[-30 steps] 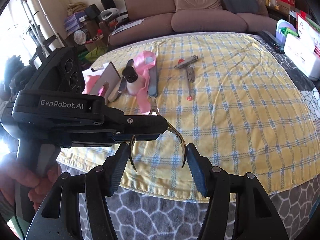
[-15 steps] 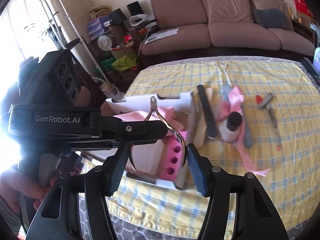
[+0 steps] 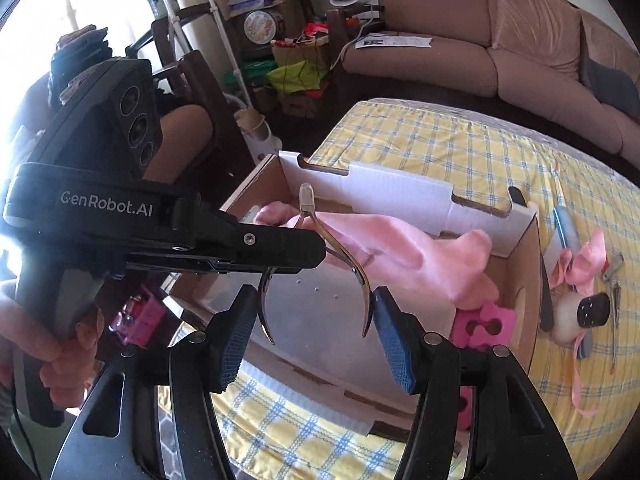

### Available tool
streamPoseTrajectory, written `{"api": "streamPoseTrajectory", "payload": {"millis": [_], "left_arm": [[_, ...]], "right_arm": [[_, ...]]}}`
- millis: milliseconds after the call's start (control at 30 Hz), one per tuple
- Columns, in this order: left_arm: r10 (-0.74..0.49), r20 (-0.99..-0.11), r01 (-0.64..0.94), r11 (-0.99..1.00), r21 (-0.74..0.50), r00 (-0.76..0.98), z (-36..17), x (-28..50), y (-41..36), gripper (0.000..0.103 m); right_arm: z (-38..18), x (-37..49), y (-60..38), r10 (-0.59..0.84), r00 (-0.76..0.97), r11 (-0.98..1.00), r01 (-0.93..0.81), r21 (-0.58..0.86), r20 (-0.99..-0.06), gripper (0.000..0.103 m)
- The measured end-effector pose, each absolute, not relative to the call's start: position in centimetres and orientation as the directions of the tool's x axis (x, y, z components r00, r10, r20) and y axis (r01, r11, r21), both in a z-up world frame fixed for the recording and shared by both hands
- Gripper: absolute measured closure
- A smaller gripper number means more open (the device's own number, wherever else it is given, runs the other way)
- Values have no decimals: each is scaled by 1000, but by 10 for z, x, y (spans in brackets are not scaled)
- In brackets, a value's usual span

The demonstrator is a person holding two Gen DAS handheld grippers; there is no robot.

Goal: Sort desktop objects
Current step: 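Carry the nipper into the box and open the right tool over the towel, then reach the left tool to the black-capped white brush and grasp it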

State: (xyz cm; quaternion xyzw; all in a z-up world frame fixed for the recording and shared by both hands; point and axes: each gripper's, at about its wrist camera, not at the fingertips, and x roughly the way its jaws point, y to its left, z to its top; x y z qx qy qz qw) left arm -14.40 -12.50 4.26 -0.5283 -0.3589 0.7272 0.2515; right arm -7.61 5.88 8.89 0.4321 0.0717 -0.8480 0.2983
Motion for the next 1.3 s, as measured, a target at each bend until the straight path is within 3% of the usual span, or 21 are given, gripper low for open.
{"api": "streamPoseTrajectory", "payload": {"millis": [167, 267, 433, 733, 833, 900, 1000, 1133, 1200, 1267, 1300], "left_arm": [[746, -573, 25, -602, -798, -340, 39, -164, -129, 85], [735, -581, 51, -604, -795, -349, 30, -173, -135, 84], [730, -578, 83, -593, -801, -365, 16, -178, -144, 86], [723, -551, 62, -582, -811, -416, 34, -175, -160, 71], [719, -554, 65, -585, -808, -420, 35, -174, -161, 70], [719, -556, 72, -584, -809, -417, 33, -174, -159, 67], [716, -562, 64, -593, -802, -414, 36, -169, -154, 66], [696, -585, 30, -632, -774, -415, 48, -162, -139, 48], [680, -607, 0, -666, -746, -411, 56, -159, -126, 34], [663, -625, -39, -698, -715, -412, 65, -154, -110, 12], [656, -635, -58, -713, -699, -408, 69, -151, -101, 7]], "right_arm": [[98, -100, 35, -361, -459, -692, 715, -96, -812, 42], [92, -118, 24, -343, -432, -591, 790, -166, -834, 42], [69, -139, 6, -317, -383, -475, 856, -204, -868, 42], [38, -151, 11, -306, -355, -476, 861, -181, -883, 42], [41, -150, 14, -287, -374, -491, 848, -200, -882, 35], [49, -148, 19, -296, -390, -504, 839, -204, -872, 23], [66, -144, 33, -327, -414, -549, 815, -186, -849, 22], [88, -139, 65, -355, -441, -649, 751, -123, -825, 22], [98, -136, 88, -353, -464, -714, 695, -87, -812, 20], [109, -133, 116, -360, -477, -772, 635, -31, -802, 18], [114, -130, 130, -361, -487, -794, 608, -12, -795, 17]]}}
